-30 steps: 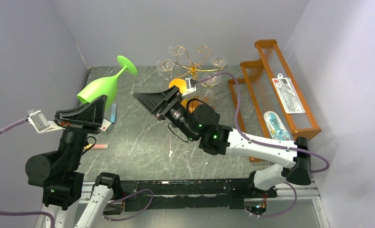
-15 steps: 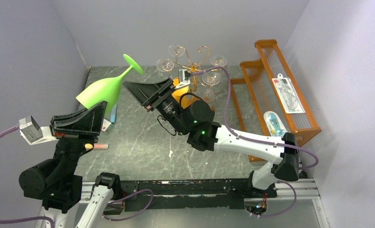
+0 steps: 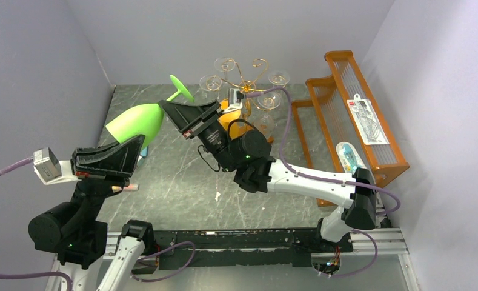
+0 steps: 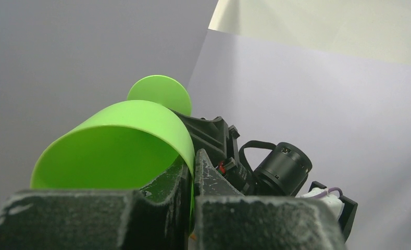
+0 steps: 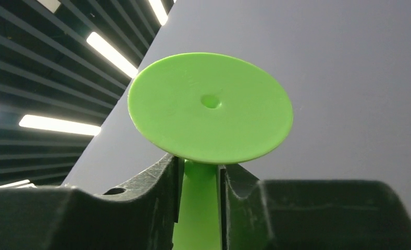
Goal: Place the wine glass upside down on the wine glass rack
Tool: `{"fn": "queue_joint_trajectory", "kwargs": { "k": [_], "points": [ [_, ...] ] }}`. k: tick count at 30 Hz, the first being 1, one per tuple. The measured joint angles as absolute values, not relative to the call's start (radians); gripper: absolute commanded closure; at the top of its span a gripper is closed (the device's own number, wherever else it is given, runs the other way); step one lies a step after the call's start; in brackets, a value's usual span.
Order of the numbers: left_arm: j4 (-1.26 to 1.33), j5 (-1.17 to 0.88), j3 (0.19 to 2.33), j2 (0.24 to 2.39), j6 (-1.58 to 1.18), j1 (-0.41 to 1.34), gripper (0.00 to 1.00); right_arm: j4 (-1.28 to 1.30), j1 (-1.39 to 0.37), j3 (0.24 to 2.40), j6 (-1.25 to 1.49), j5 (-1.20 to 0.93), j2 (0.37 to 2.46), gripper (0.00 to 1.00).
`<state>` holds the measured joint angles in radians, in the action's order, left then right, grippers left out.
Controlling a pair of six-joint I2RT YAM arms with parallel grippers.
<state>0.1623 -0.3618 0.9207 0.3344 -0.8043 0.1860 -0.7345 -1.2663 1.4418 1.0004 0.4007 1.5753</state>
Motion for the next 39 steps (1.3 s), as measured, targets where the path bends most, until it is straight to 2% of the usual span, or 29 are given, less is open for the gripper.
{"fn": "queue_joint_trajectory", "kwargs": {
  "k": [4, 9, 11, 13, 16, 18, 21, 30, 39],
  "points": [
    [0.167, -0.375, 0.92, 0.327, -0.804, 0.186, 0.95, -0.78, -1.266, 1.421, 0.987, 0.409, 1.575, 0.98],
    [0.167, -0.403, 0.92, 0.326, -0.804, 0.186, 0.93, -0.852, -1.265, 1.377, 0.982, 0.415, 1.566, 1.0],
    [0.167, -0.412, 0.92, 0.326, -0.804, 0.186, 0.79, -0.874, -1.265, 1.365, 0.968, 0.415, 1.562, 1.0],
    [0.157, -0.415, 0.921, 0.326, -0.802, 0.186, 0.57, -0.887, -1.265, 1.365, 0.942, 0.415, 1.56, 1.0],
    [0.107, -0.414, 0.934, 0.33, -0.791, 0.186, 0.32, -0.895, -1.265, 1.36, 0.892, 0.419, 1.553, 1.0],
    [0.058, -0.403, 0.953, 0.335, -0.782, 0.186, 0.2, -0.899, -1.266, 1.347, 0.852, 0.432, 1.538, 1.0],
    [-0.011, -0.358, 0.978, 0.335, -0.75, 0.187, 0.1, -0.899, -1.266, 1.332, 0.791, 0.458, 1.514, 1.0],
    [-0.218, -0.199, 1.055, 0.337, -0.576, 0.187, 0.06, -0.809, -1.265, 1.326, 0.553, 0.554, 1.417, 1.0],
    [-0.373, -0.109, 1.156, 0.431, -0.572, 0.187, 0.04, -0.788, -1.265, 1.222, 0.361, 0.53, 1.343, 1.0]
  ]
}}
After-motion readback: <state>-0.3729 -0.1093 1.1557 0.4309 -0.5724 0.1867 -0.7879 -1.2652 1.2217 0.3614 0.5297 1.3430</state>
